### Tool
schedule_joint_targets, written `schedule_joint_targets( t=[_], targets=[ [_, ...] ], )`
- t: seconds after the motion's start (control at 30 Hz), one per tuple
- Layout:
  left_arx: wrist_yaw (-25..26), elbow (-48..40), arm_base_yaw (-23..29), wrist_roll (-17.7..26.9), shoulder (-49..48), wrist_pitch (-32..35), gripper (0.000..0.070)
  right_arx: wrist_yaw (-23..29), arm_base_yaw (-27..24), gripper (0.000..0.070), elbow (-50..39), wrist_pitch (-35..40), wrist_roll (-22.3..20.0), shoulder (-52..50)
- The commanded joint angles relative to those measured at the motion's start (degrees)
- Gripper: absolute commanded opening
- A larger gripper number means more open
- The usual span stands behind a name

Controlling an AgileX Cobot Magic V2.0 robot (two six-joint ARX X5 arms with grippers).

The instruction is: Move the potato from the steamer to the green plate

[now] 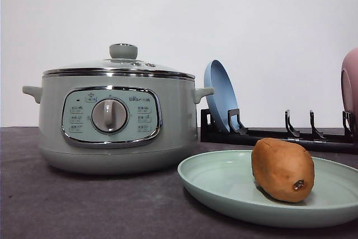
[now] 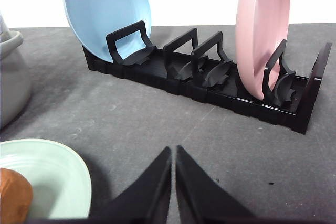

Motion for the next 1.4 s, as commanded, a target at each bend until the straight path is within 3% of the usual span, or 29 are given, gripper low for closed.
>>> schedule_joint_targets(
  t=[0.0,1.37],
  targets=[
    [0.0,-1.2,0.1,0.1,-0.1,-0.3,0.0001,0.0,0.0,0.0001,-0.2,0.1,-0.2,-0.2],
    [0.0,-1.2,0.1,0.1,-0.1,-0.3,0.0001,0.0,0.0,0.0001,-0.2,0.1,-0.2,-0.2]
  ],
)
